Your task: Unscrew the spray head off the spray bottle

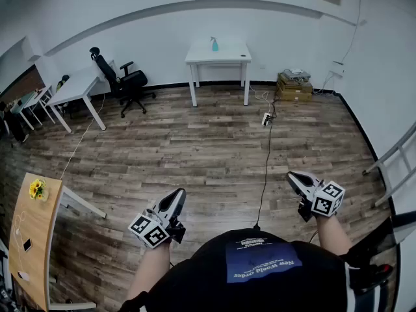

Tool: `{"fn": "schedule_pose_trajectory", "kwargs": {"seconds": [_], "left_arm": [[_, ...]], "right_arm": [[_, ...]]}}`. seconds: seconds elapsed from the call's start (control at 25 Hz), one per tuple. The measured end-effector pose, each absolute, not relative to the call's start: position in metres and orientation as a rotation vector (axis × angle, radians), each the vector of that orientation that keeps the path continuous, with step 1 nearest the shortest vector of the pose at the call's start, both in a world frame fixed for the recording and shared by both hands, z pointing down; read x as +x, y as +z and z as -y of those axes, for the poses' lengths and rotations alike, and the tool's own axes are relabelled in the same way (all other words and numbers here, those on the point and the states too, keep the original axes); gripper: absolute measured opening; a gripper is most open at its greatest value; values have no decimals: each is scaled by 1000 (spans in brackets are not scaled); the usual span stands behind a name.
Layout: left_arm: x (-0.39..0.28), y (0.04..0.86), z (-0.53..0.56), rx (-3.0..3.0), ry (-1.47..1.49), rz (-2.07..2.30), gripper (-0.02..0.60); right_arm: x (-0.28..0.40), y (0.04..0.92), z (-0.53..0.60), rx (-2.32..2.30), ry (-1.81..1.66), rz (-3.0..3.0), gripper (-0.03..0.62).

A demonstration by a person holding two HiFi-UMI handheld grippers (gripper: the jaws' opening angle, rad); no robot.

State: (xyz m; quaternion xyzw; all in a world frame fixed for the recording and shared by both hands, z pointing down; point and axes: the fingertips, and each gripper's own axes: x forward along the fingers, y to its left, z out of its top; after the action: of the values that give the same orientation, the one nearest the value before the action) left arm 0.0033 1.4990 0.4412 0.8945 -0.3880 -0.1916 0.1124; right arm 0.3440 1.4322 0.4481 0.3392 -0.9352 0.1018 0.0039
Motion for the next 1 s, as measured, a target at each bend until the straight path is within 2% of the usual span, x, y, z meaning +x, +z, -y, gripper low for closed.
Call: {"fn": "schedule_pose_trajectory", "kwargs": {"seconds": [0.52, 1.0], "left_arm": [[-76, 450, -1499, 2606, -572, 1129, 44], [-62, 452, -1462, 2593, -539, 1182, 44]], "right_arm": [[260, 447, -1443, 1045, 305, 2911, -5], [263, 455, -1391, 946, 331, 2954, -5]]}}
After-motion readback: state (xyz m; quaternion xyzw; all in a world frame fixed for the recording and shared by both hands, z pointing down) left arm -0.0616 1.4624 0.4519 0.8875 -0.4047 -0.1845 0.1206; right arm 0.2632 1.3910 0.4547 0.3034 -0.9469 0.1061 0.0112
